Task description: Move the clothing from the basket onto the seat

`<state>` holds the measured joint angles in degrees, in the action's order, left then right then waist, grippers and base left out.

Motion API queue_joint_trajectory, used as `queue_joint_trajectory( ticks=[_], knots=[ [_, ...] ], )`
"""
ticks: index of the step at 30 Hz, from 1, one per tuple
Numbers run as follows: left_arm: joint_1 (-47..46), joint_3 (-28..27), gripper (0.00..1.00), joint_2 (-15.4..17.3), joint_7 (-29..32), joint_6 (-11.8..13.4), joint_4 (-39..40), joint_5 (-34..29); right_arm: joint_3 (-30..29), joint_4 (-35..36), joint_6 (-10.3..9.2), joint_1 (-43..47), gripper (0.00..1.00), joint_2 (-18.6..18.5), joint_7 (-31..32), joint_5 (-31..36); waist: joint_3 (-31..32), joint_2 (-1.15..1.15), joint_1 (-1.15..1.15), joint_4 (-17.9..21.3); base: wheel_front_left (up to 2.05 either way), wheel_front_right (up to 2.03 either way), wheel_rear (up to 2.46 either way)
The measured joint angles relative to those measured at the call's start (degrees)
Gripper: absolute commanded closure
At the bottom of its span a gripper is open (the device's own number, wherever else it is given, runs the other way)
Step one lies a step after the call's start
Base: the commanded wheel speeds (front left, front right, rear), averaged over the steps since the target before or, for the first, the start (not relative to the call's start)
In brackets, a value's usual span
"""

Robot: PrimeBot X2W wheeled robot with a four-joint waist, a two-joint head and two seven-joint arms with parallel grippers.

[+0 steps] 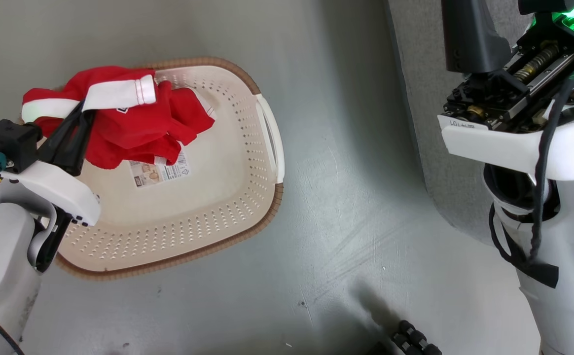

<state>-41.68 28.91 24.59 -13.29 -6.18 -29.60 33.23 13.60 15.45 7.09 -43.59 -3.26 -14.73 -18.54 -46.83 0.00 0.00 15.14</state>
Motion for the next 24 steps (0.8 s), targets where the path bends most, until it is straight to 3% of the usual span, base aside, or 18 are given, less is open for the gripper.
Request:
queue_joint_trajectory(
  ticks=[13, 24],
  knots=[
    [3.29, -4.69, 1.0, -3.0, -0.93, -0.02, 6.81, 5.21, -1.04, -3.02, 0.0, 2.57, 0.0, -0.1, -0.05, 1.18, 5.33, 0.0, 0.0, -2.06, 0.0, 0.0, 0.0],
    [6.33, -10.28, 1.0, -3.32, -1.0, -0.02, 13.95, 6.55, -1.7, -5.32, 0.0, 7.05, 0.0, -0.11, -0.05, 2.1, 11.3, 0.0, 0.0, -4.11, 0.0, 0.0, 0.0]
  ],
)
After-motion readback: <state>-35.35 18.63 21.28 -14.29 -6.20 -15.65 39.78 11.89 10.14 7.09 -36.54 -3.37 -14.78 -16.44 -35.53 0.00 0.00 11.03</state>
